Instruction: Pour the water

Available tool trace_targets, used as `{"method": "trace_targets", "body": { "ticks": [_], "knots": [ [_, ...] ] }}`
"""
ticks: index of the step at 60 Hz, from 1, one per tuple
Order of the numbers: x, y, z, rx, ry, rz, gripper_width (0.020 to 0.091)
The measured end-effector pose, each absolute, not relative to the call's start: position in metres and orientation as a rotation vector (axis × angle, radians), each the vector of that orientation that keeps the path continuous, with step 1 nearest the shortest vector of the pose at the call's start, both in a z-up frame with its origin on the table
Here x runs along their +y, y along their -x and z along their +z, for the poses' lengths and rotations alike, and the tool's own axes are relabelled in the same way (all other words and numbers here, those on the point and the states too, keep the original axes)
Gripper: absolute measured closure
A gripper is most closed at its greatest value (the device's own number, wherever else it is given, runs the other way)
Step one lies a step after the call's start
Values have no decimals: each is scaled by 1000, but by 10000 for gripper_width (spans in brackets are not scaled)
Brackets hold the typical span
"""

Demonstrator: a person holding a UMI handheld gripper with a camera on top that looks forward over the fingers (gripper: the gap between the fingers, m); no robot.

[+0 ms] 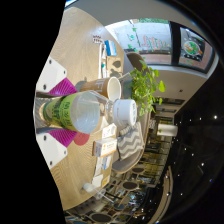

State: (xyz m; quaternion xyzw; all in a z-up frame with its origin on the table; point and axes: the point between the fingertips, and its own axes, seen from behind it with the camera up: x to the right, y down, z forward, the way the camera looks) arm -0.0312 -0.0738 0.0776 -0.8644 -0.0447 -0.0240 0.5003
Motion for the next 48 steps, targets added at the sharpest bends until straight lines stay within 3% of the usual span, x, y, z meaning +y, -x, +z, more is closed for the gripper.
{"method": "trace_targets", "body": {
  "ticks": [19, 29, 39, 48],
  "knots": [
    [-19, -54, 165, -320, 2000, -541, 710],
    [32, -77, 195, -605, 1896, -911, 710],
    [75, -66, 207, -981, 1685, -1283, 712],
    [95, -50, 198, -1287, 1477, -1530, 714]
  ]
}}
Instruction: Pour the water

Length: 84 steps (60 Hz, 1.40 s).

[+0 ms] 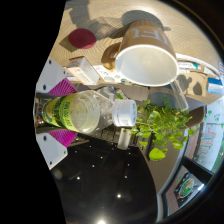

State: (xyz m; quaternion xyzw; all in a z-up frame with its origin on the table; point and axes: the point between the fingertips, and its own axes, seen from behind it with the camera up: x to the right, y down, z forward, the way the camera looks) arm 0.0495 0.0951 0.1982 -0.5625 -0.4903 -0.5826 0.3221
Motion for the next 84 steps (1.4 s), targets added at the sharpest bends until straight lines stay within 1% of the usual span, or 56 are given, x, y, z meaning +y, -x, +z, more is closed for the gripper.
{"method": "trace_targets", "body": {
  "ticks": [10, 20, 25, 30, 42, 48, 54, 60, 61, 64, 71, 84],
  "knots": [
    [102, -48, 186, -1464, 1374, -1674, 712],
    [101, -37, 187, -1473, 1359, -1634, 712],
    [99, -37, 192, -1423, 1404, -1575, 710],
    [95, -36, 198, -1313, 1504, -1426, 711],
    [80, -34, 228, -929, 1724, -896, 707],
    [70, -36, 233, -711, 1818, -614, 708],
    [68, -46, 215, -487, 1927, -317, 709],
    [70, -48, 184, -308, 1998, -63, 708],
    [65, -52, 184, -282, 2007, -33, 708],
    [69, -52, 164, -250, 2026, 23, 709],
    [69, -54, 131, -226, 2048, 88, 704],
    [71, -44, 80, -217, 2079, 210, 698]
  ]
}}
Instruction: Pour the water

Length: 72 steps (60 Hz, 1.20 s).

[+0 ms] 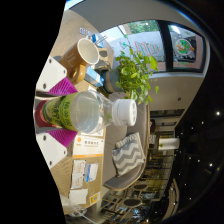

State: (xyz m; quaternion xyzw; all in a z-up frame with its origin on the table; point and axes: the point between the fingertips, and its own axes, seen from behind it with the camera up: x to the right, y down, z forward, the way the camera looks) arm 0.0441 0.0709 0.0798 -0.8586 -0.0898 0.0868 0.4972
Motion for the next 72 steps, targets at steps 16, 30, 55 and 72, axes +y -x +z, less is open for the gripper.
{"method": "trace_targets", "body": {
  "ticks": [16, 30, 55, 72],
  "knots": [
    [66, -47, 63, -229, 2049, 154, 613],
    [46, -61, 57, -146, 2171, 110, 249],
    [-123, -70, 125, -52, 2296, -47, 251],
    [-223, -39, 168, 3, 2328, -99, 252]
  ]
}}
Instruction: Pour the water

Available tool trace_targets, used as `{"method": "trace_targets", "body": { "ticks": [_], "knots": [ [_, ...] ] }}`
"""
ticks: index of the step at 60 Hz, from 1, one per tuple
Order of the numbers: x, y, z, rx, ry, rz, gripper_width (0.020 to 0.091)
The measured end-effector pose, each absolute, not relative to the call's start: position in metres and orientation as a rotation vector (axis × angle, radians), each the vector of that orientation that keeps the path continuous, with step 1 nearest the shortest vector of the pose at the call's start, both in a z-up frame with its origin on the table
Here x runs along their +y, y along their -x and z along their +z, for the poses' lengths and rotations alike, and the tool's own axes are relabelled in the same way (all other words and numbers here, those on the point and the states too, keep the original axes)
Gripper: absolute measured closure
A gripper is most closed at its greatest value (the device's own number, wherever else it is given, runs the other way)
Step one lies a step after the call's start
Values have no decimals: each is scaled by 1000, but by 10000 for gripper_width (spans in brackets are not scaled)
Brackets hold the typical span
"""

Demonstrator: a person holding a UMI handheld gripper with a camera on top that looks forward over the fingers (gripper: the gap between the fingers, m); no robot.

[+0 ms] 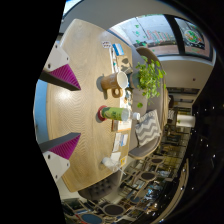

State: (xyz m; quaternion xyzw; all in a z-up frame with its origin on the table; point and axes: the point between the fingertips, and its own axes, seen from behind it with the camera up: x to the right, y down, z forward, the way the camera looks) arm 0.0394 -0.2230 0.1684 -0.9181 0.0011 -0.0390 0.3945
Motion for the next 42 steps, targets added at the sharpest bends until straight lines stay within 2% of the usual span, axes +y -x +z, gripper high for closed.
{"method": "trace_targets", "body": {
  "ticks": [17, 42],
  "knots": [
    [-245, -9, 200, -10, 2302, -53, 248],
    [-254, -19, 200, -103, 2297, -108, 251]
  ]
}}
